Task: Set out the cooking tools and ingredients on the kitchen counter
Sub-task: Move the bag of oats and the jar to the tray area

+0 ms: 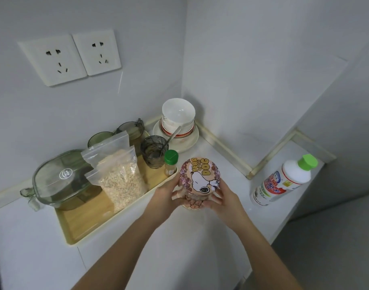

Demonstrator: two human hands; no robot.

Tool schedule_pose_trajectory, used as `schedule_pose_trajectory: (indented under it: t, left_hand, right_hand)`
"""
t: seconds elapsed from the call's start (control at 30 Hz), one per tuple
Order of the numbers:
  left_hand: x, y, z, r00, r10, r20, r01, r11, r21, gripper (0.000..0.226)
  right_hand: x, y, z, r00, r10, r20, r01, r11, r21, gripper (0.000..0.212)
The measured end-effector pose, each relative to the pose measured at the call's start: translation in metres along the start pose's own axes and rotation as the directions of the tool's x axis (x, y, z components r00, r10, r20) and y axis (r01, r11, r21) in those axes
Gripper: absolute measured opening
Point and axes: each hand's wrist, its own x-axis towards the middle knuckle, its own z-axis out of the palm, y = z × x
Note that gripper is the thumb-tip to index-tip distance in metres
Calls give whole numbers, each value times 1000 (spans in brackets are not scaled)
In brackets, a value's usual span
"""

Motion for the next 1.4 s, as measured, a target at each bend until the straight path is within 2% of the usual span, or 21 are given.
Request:
schedule_pose_trajectory:
  t: [0.17,0.27,0.4,0.53,0.63,0.73,0.87,0.93,1.13,1.4]
  left_hand:
    - [19,0,21,994,-39,-103,34,998,-43,76]
    - [36,0,35,987,-78,-142,68,995,-73,80]
    - [52,0,45,979,-62,-195,53,997,-52,77]
    - [66,0,40,989,-17,-148,13,1000,-25,72]
    - [76,1,36,991,6,-131,-4,1000,11,68]
    - [77,0,38,973,14,-231,-6,999,38,56]
    - [78,1,49,942,-16,-336,18,1000,5,42]
    - [83,6,52,941,-12,-337,-9,998,-62,42]
    - [105,14,54,927,-170,-333,76,958,-276,46]
    - [129,16,53,930,-229,-289,163,958,-234,57]
  right_hand:
    - [7,8,3,987,-24,-161,29,999,32,52]
    - [22,6,0,979,-66,-195,75,996,40,55]
    - [40,15,-8,974,-68,-218,78,996,37,58]
    - [53,26,-9,959,-20,-281,19,1000,-5,67]
    - [63,26,-5,963,-18,-269,-7,996,-91,68]
    - [70,26,-3,959,-52,-279,12,989,-144,66]
    - [77,34,1,945,-44,-324,14,995,-94,75]
    - [81,35,4,932,-32,-361,14,999,-53,77]
    - [97,24,5,901,-56,-431,20,996,-89,72]
    - [112,17,3,894,-60,-443,40,998,-54,72]
